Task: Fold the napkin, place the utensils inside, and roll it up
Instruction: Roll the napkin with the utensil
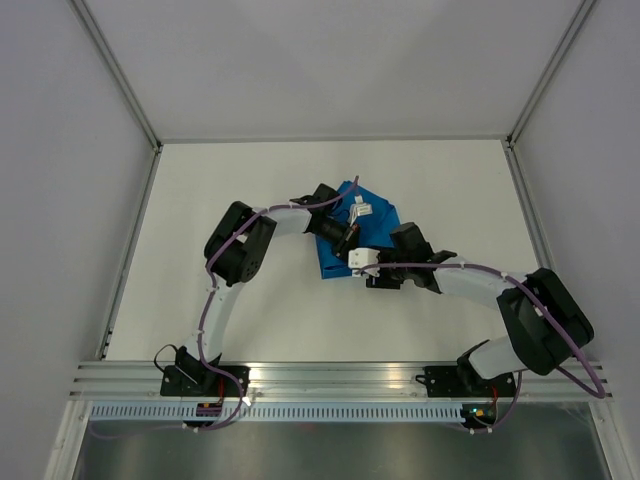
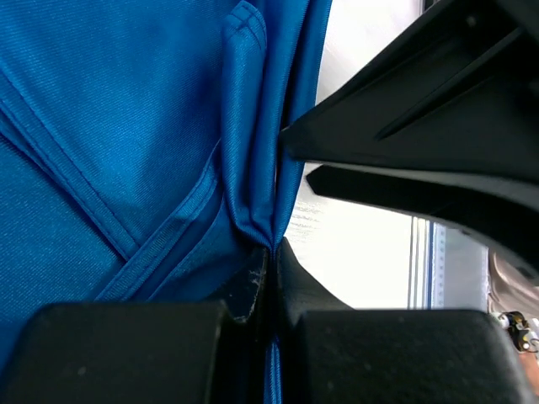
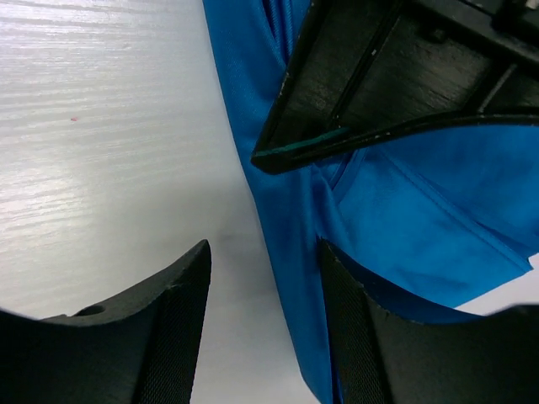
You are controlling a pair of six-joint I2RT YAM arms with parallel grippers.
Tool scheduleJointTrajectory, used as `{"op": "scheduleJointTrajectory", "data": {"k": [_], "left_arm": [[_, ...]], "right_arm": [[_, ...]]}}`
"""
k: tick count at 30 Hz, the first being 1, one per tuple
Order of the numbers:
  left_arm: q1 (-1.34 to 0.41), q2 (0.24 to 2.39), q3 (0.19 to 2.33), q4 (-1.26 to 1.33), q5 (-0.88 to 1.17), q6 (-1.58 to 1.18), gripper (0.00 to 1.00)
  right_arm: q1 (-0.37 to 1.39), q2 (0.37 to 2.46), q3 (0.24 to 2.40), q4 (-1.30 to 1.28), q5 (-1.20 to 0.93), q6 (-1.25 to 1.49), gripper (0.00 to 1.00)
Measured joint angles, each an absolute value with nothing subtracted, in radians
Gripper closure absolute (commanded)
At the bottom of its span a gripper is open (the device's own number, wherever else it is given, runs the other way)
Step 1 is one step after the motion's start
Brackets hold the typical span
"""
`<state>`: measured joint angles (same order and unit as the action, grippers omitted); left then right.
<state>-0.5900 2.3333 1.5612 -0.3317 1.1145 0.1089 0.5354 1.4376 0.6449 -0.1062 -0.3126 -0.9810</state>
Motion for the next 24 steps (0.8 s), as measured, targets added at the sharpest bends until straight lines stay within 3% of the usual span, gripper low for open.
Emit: {"op": "scheduleJointTrajectory", "data": {"k": [8,22,24], "left_arm": [[-0.582,2.363,1.603,-0.397,1.141,0.11,0.98],[-0.555,2.375,1.625,-0.462,1.153,0.124,0.97],[-0.551,2.375,1.626,-0.467,1.153,0.128,0.89]], "right_arm": [[0.572,1.517,0.654,0.003,-0.257,-1.017,0.42],[0.574,1.659,0.851,-0.204,-0.297,-1.083,0.72],[0.574,1.686,0.898,-0.271,-0.308,-1.095,0.77]]}}
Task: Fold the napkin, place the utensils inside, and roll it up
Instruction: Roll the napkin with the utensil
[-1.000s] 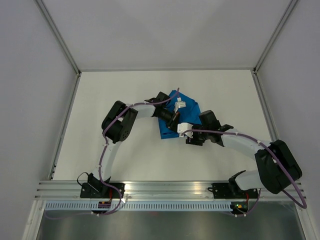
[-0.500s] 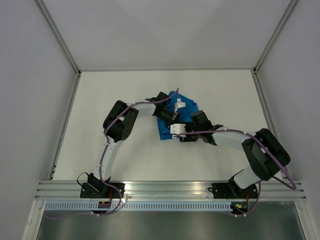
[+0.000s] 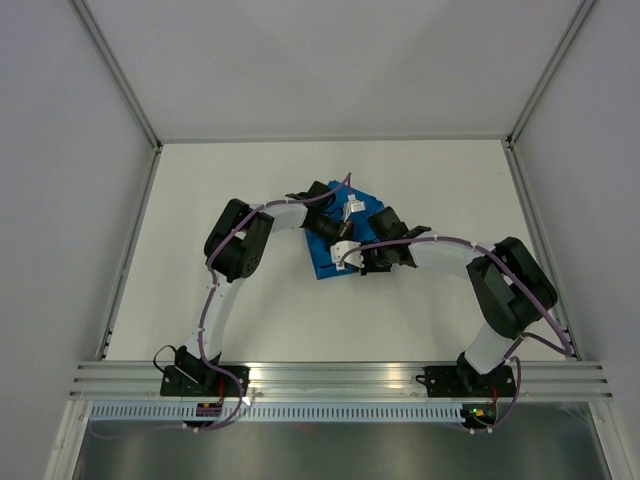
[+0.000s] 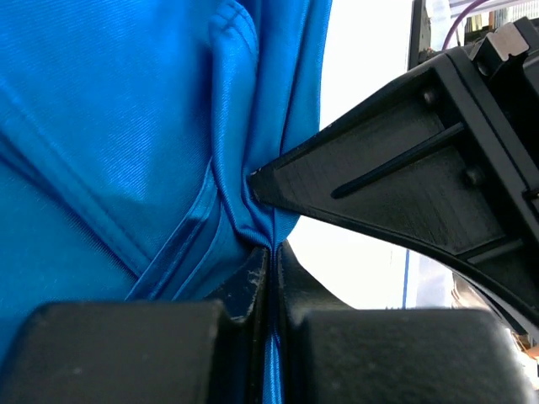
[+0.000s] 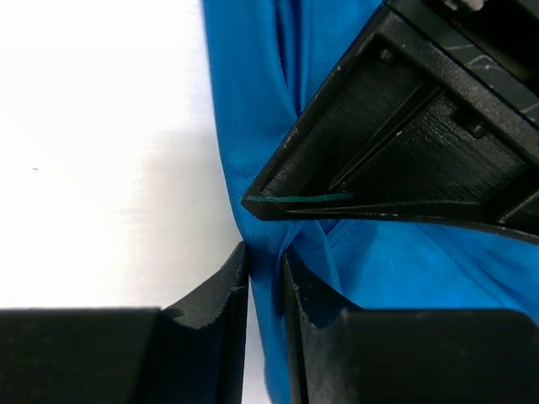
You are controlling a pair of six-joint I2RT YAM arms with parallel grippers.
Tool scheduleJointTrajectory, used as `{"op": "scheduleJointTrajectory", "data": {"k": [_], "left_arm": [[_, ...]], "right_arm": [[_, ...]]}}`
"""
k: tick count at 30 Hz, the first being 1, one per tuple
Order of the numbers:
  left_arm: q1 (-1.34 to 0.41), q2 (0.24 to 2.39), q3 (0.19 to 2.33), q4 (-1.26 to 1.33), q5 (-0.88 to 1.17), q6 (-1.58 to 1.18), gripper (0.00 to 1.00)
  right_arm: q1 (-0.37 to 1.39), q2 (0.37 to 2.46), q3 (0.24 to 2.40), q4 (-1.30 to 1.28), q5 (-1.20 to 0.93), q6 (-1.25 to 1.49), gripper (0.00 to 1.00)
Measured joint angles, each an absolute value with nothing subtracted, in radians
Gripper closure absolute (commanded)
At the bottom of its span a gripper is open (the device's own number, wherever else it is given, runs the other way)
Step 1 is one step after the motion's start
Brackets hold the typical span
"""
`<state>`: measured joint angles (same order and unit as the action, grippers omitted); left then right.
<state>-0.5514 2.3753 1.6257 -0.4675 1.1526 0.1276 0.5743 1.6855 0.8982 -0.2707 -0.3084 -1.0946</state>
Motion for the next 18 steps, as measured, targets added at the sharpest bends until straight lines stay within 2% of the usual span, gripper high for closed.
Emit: {"op": "scheduleJointTrajectory", "data": {"k": [4,5,9,18], "left_arm": [[-0.543,2.376,1.626,-0.48,1.155,0.136,0.77],[-0.542,2.376,1.626,-0.484,1.157,0.136,0.71],[-0.54,2.373,1.626,-0.493,1.171,0.136,0.62],[-0.52,2.287,1.57,-0.4,1.047,0.08,0.55]], "right_arm": [[0.574,1.739,0.99,-0.388,-0.328,-1.106,0.83],[0.574,1.753,1.013,-0.418,-0.334,-1.107,0.85],[0.572,1.814,1.113,-0.542,-0.35,-1.112,0.88],[0.539,1.931,1.291,-0.759,-0.434,-1.131,0.9]]}}
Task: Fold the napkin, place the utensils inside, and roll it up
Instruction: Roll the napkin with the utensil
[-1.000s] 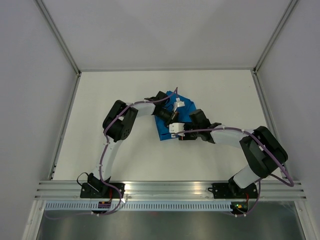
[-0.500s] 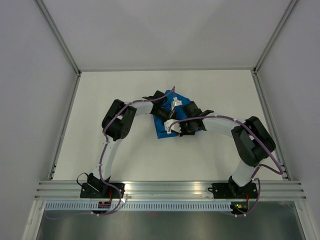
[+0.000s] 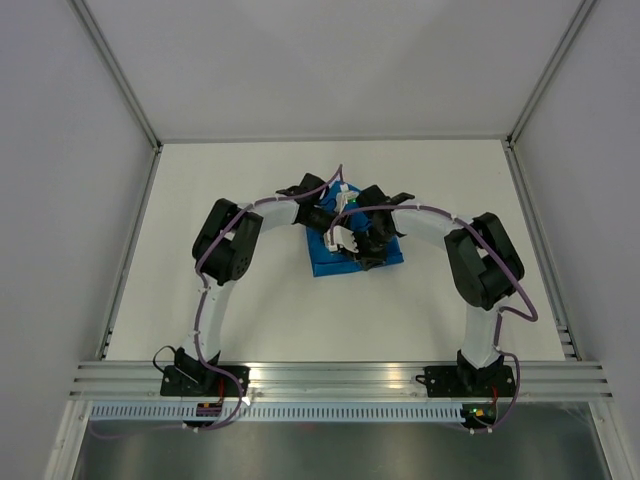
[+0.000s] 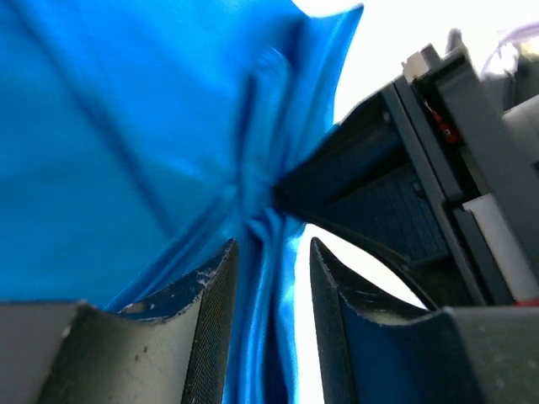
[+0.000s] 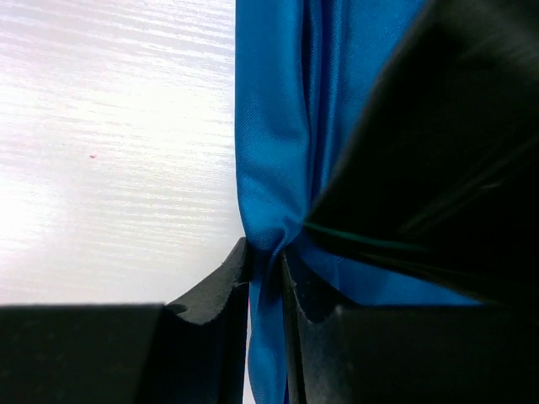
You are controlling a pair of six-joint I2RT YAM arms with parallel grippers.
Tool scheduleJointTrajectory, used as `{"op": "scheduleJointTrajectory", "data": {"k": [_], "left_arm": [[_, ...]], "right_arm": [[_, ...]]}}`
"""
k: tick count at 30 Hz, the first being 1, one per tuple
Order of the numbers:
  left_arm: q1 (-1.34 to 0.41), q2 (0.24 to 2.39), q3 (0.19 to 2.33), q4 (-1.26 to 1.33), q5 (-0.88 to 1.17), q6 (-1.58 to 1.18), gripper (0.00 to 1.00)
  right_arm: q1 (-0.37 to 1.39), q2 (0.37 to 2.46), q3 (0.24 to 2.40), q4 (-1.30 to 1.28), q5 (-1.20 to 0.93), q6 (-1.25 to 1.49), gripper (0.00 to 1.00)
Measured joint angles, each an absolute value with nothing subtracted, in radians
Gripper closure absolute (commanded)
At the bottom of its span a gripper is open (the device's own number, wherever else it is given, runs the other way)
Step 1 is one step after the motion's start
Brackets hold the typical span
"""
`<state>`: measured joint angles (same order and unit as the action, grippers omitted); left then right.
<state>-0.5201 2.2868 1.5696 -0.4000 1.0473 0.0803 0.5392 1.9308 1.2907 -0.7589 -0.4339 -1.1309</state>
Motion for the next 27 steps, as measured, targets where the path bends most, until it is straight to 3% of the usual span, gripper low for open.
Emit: {"op": "scheduleJointTrajectory", "data": {"k": [10,18,23,27], "left_arm": [[-0.418,2.034,1.38,-0.151,0.71,-0.107,0.53],[-0.405,1.681,1.044,0.087,0.357,-0.187,0.52],[-0.509,1.485,0.89,0.191,0.173,-0.136,0.49],[-0.725,1.424,0.828,0.235,0.022,0.001,0.48]], "right_arm": [[0.474,2.091,1.491,-1.053,-0.607,-1.185,0.9],[0.42,2.217,1.6,-1.282,-0.705,-1.204,0.89],[0.403,2.271,1.637,-1.372,-0.73,-1.204,0.89],[0.399,2.292,1.645,-1.409,-0.739,-1.201,0.89]]}}
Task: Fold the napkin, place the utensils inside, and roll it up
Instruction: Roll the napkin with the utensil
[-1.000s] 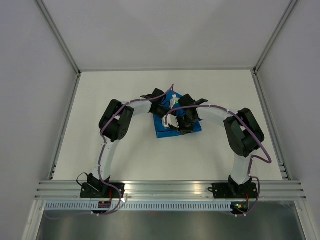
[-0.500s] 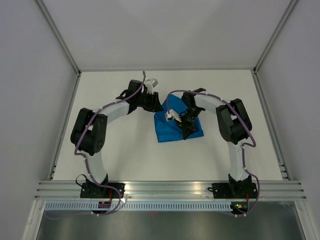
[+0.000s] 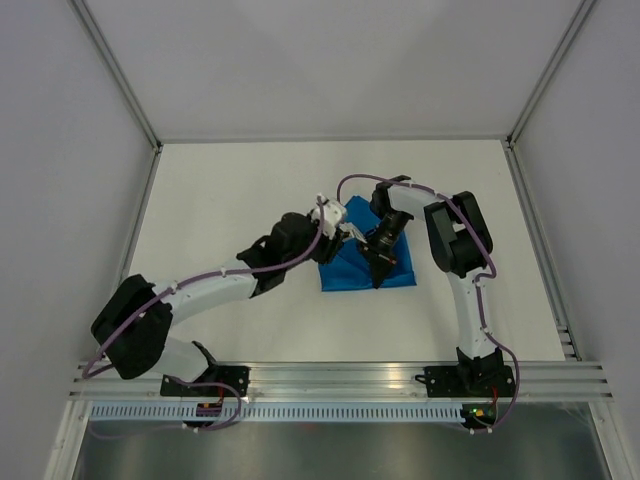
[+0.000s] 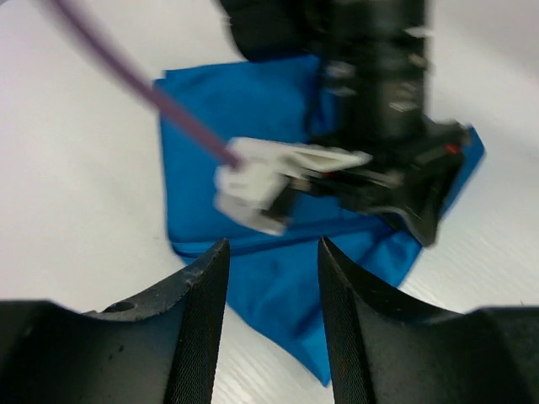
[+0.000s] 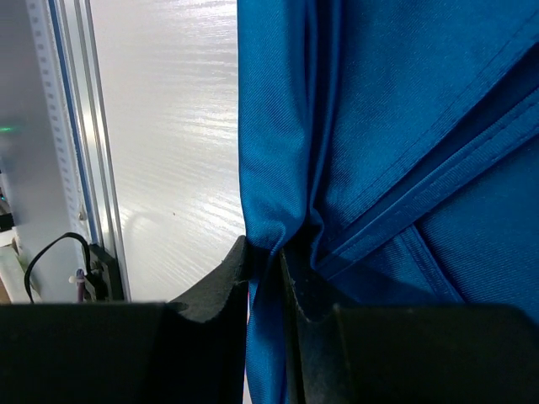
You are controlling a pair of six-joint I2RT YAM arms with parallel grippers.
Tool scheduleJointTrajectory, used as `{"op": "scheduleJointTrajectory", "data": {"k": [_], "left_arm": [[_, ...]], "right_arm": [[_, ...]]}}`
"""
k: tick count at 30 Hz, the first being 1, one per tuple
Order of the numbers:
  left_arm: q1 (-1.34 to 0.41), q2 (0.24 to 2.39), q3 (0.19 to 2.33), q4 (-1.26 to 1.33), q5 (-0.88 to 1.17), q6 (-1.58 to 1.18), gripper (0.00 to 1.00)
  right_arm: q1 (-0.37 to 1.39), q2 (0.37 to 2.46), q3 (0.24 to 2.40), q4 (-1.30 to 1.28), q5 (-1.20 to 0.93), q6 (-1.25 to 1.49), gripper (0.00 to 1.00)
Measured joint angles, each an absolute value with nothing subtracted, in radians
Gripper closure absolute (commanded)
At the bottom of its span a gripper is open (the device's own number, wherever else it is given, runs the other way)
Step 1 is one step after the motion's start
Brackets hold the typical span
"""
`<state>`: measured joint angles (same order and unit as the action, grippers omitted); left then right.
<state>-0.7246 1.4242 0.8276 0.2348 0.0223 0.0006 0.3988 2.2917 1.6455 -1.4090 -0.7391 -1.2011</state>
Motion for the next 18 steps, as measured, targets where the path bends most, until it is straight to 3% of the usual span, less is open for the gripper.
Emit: {"op": "scheduleJointTrajectory", "data": {"k": [6,18], "left_arm": [[-0.991,1.469,0.797,0.25,-0.122,0.187,0.47],[-1.147,1.741,0.821,0.266,-0.205,0.36,0.46]], "right_arm": [[0.395,2.313,1.656,-1.441,-0.745,-1.197,0.89],[0.383,2.343,1.674,-1.475,-0.756,-1.178,0.89]]}}
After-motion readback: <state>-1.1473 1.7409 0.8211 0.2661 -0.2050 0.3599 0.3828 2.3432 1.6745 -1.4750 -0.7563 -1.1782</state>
